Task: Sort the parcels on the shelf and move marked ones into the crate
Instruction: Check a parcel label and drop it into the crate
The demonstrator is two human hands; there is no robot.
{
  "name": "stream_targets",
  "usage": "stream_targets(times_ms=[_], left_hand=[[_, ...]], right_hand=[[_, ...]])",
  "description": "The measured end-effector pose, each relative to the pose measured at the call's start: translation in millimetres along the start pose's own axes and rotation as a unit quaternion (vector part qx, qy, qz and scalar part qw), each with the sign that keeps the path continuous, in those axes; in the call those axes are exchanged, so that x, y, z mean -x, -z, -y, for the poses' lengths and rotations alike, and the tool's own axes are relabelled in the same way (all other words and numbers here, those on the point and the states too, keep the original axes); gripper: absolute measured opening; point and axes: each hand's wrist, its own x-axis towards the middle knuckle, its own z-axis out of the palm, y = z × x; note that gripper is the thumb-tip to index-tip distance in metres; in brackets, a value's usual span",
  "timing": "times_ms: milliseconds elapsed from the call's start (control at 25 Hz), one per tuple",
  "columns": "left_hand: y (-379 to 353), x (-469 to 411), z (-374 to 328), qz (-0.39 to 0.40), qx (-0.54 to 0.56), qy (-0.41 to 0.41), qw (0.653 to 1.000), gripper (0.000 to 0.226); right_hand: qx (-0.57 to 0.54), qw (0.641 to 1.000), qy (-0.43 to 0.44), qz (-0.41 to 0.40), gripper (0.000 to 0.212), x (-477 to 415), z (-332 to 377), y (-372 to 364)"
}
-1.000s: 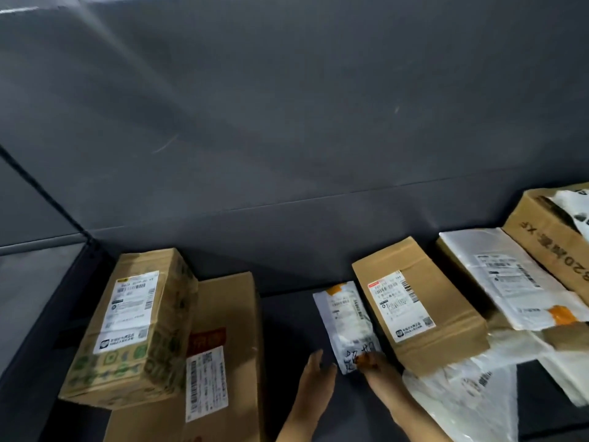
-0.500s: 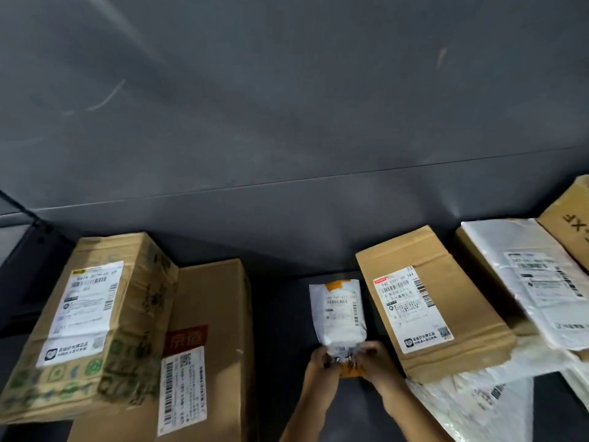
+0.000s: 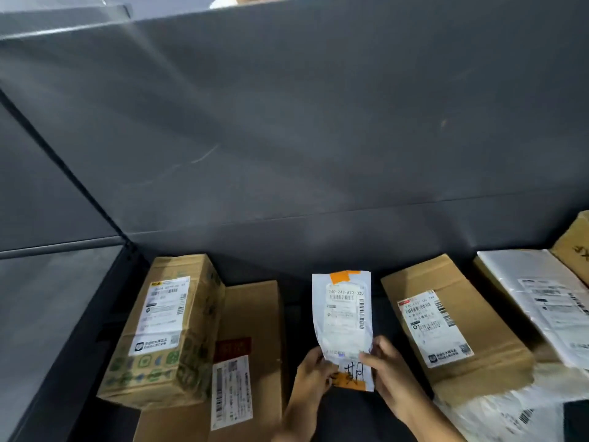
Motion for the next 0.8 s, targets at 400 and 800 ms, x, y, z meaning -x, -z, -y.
stream_targets(times_ms=[400, 800], left_hand=[[34, 54, -67, 0.110, 0.048, -0.107, 0.987, 0.023], [42, 72, -75, 0.061, 0.029, -0.170, 0.983, 0.022]], right_hand=[[0.065, 0.984, 0.166, 0.011, 0.014, 65, 49, -34], [0.127, 0.956, 0.263, 0.025, 0.010, 102, 79, -48]])
